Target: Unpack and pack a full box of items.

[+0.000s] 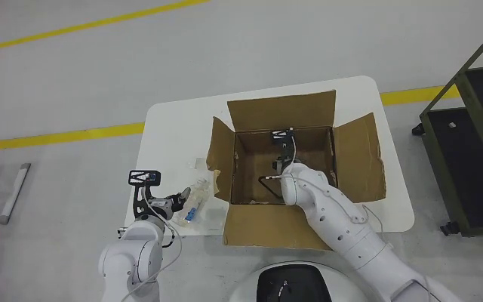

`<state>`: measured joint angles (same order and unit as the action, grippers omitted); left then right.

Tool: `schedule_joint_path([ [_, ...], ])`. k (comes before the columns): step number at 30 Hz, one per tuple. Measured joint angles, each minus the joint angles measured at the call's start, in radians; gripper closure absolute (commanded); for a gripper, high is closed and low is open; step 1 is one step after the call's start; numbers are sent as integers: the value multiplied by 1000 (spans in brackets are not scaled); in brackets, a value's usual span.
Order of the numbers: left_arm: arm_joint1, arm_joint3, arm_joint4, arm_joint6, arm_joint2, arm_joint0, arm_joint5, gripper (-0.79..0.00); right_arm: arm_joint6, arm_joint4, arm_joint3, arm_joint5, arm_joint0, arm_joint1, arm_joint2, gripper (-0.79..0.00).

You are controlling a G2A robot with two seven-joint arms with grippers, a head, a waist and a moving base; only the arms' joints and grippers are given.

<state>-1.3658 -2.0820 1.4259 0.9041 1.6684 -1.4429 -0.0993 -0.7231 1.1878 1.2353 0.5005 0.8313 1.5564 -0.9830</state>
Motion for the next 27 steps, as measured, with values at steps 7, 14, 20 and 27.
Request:
schedule_joint_path([
  [7, 0, 0, 0, 0, 0, 0, 0, -785, -12, -3, 133, -36, 72, -13, -54, 0],
  [14, 0, 0, 0, 0, 0, 0, 0, -785, -34, -19, 444, -109, 224, -40, -148, 0],
  [20, 0, 0, 0, 0, 0, 0, 0, -785, -35, -148, 773, -249, 401, -66, -299, 0],
  [27, 0, 0, 0, 0, 0, 0, 0, -785, -40, -364, 950, -381, 537, -88, -513, 0],
])
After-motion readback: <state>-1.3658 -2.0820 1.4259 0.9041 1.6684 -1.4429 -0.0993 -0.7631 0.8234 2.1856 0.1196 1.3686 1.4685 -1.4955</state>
